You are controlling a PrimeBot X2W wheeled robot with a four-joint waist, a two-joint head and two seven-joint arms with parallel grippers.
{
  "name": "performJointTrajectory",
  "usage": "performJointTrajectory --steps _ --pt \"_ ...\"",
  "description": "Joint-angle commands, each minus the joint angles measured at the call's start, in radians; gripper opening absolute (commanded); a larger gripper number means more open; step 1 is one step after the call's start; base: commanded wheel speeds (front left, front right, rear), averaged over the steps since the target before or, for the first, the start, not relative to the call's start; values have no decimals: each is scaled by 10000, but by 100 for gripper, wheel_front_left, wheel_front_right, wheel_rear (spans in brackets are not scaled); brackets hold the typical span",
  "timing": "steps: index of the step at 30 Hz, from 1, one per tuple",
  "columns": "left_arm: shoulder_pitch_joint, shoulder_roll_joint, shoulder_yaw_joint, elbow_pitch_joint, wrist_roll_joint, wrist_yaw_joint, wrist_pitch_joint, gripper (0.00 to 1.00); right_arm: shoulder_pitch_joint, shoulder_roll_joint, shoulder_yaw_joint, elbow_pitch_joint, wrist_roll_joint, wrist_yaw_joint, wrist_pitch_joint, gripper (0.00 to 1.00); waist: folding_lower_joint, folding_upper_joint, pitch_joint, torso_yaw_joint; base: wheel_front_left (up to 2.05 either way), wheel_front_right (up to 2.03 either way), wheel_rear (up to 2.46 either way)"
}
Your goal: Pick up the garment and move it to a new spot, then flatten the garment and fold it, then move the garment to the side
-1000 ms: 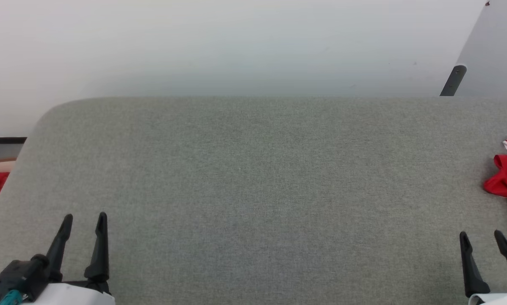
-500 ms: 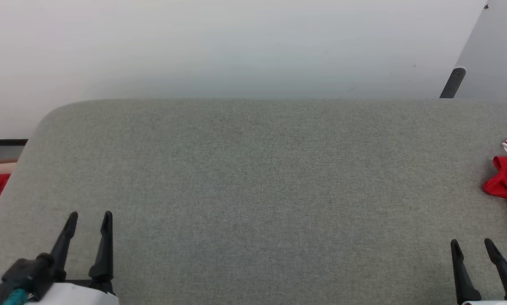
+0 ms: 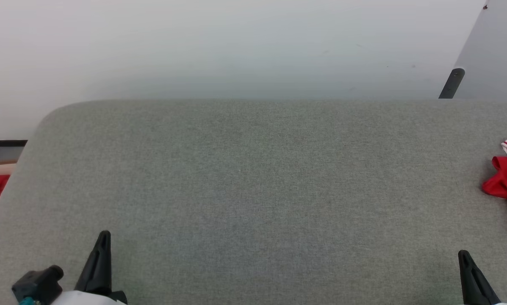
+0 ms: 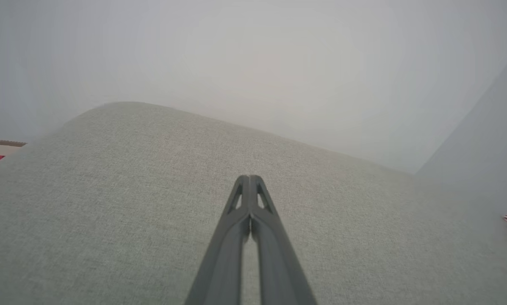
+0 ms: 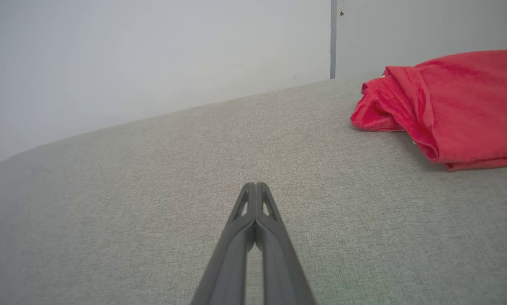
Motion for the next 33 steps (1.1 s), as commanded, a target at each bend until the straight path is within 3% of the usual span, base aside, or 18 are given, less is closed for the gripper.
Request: performJointTrajectory --steps 1,33 --pt "-264 46 97 -117 -450 0 112 0 -256 -8 -80 -142 533 -1 92 0 0 -1 -2 -4 0 0 0" --pt "-736 -670 365 182 -4544 1 1364 0 -894 462 -264 -106 5106 -4 1294 0 0 -1 -41 -77 0 0 0"
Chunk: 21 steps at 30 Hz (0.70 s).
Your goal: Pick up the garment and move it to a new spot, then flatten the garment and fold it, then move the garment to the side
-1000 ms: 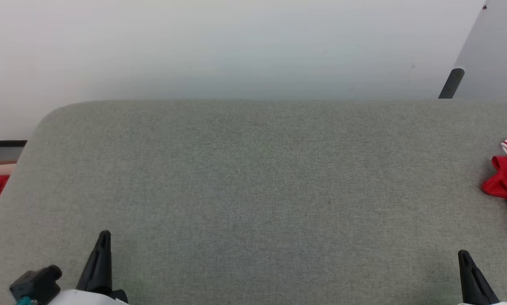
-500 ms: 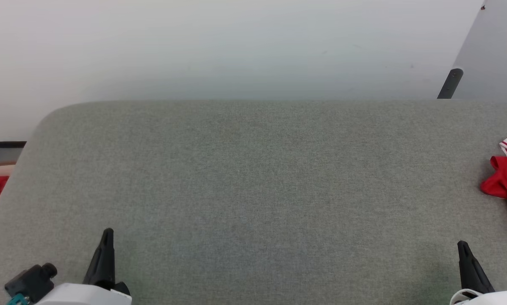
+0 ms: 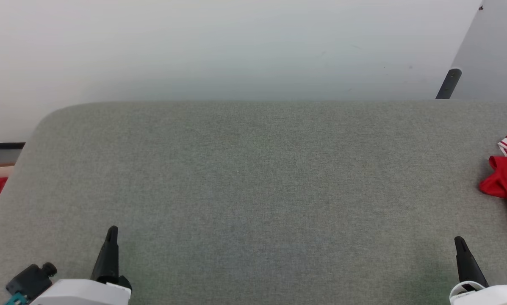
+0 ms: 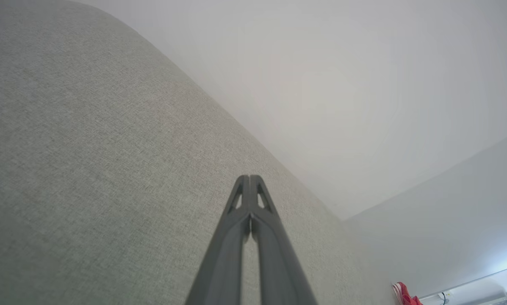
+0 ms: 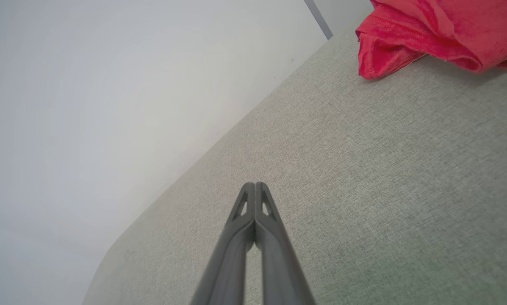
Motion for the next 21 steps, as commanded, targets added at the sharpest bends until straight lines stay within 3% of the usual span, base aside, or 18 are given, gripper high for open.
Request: performJointTrajectory --steps 1,21 --pt "-225 27 71 -81 -261 1 52 0 -278 -13 -61 -106 307 -2 56 0 0 0 -1 -2 0 0 0" --pt "-452 -331 202 76 -2254 1 665 0 -576 222 -157 -77 2526 -3 651 0 0 0 -27 -49 0 0 0"
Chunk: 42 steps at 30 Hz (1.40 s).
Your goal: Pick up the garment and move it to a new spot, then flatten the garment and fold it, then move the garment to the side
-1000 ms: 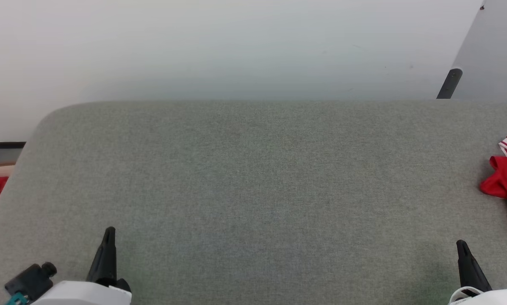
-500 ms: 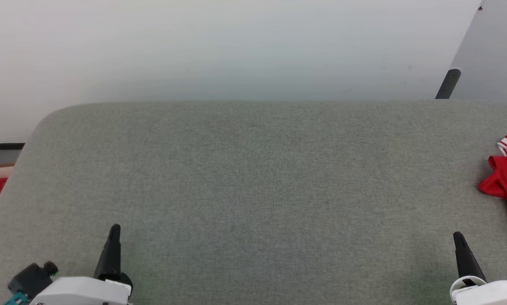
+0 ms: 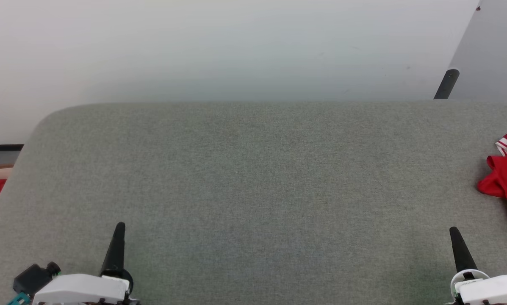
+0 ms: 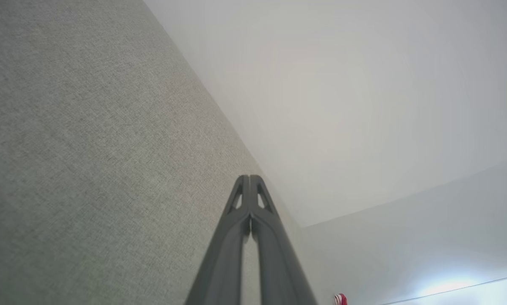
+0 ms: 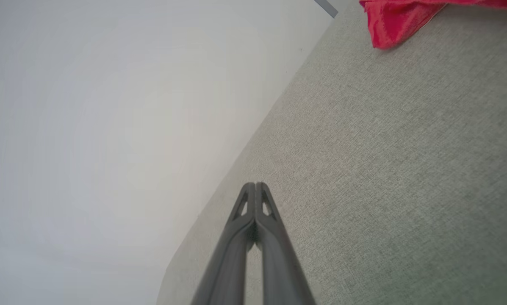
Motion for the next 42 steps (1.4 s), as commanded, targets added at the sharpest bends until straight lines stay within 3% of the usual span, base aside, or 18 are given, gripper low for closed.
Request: performJointTrajectory --steps 1,42 --pt "-209 0 63 -41 -228 -1 45 0 -210 1 -50 -78 271 -3 70 0 0 0 -2 -3 0 0 0" --pt "-536 -561 262 207 -3326 -1 996 0 -670 369 -192 -20 3728 -6 986 0 0 0 -53 -99 0 0 0"
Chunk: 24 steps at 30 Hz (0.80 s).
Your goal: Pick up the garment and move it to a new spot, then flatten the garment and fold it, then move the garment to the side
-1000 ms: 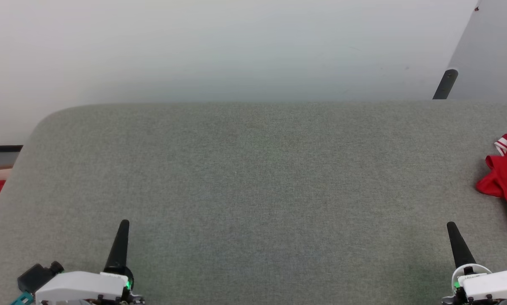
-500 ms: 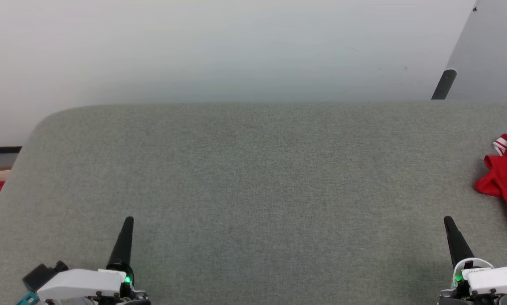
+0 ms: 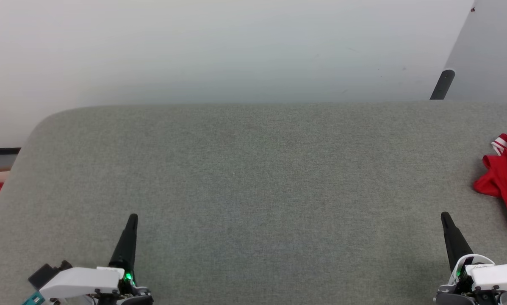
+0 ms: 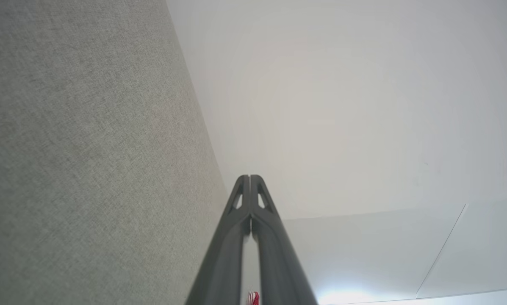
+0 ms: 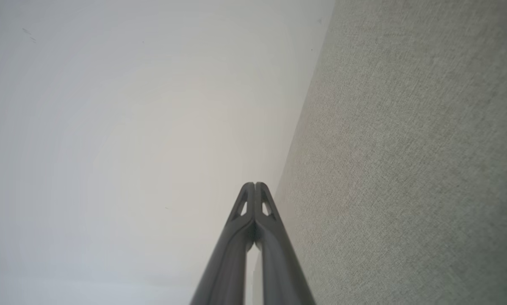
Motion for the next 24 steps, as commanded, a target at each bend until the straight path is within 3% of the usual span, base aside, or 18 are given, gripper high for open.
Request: performJointTrajectory --steps 1,24 --pt "-121 -28 48 -1 -199 -1 69 0 -139 19 -36 -22 232 -2 57 0 0 -1 -3 -4 0 0 0" --pt "-240 -220 118 94 -1279 0 412 0 -278 160 -80 3 1441 -2 383 0 0 -1 -26 -49 0 0 0"
